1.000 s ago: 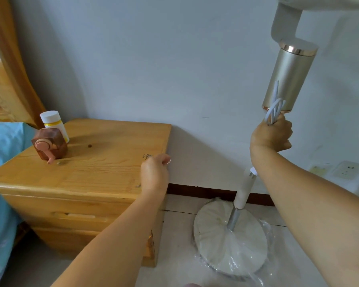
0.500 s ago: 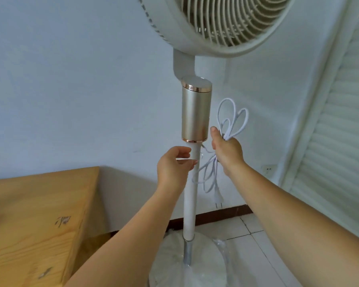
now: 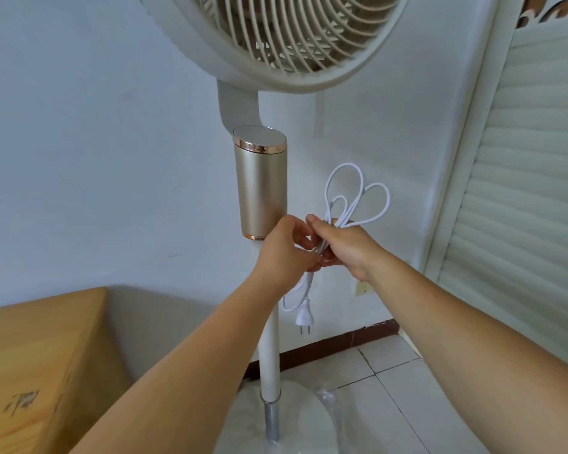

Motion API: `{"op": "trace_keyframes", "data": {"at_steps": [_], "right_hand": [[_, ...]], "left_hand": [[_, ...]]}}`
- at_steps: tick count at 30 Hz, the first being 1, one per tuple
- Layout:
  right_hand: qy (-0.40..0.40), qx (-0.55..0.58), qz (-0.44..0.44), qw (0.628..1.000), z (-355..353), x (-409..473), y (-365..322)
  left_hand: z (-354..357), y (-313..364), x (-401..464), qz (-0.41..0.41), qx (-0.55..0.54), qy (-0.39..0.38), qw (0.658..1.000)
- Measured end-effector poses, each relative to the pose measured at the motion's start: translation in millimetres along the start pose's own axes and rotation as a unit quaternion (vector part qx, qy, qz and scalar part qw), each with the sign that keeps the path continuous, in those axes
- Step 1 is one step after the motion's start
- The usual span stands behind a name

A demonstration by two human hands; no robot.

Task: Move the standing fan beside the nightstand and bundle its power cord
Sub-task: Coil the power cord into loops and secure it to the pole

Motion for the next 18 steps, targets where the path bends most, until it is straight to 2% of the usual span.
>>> {"op": "trace_keyframes", "data": {"at_steps": [6, 18], "right_hand": [[0.056, -0.063, -0.038, 0.996, -5, 1, -1], [0.174, 0.003, -0.029, 0.984, 1, 6, 8]], "left_hand": [[5, -3, 10, -0.039, -0.095, 0.058, 0.993], [14, 1, 2, 0.044, -0.111, 0.209, 0.971]]}}
Point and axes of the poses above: each hand's wrist, its own x-axis towards the middle knuckle, its own z-axis out of the palm, y = z × x, the point moved 4 cm from there along x, towards the middle knuckle, and after that the axes turned 5 degrees about -x, right-handed, at the moved point
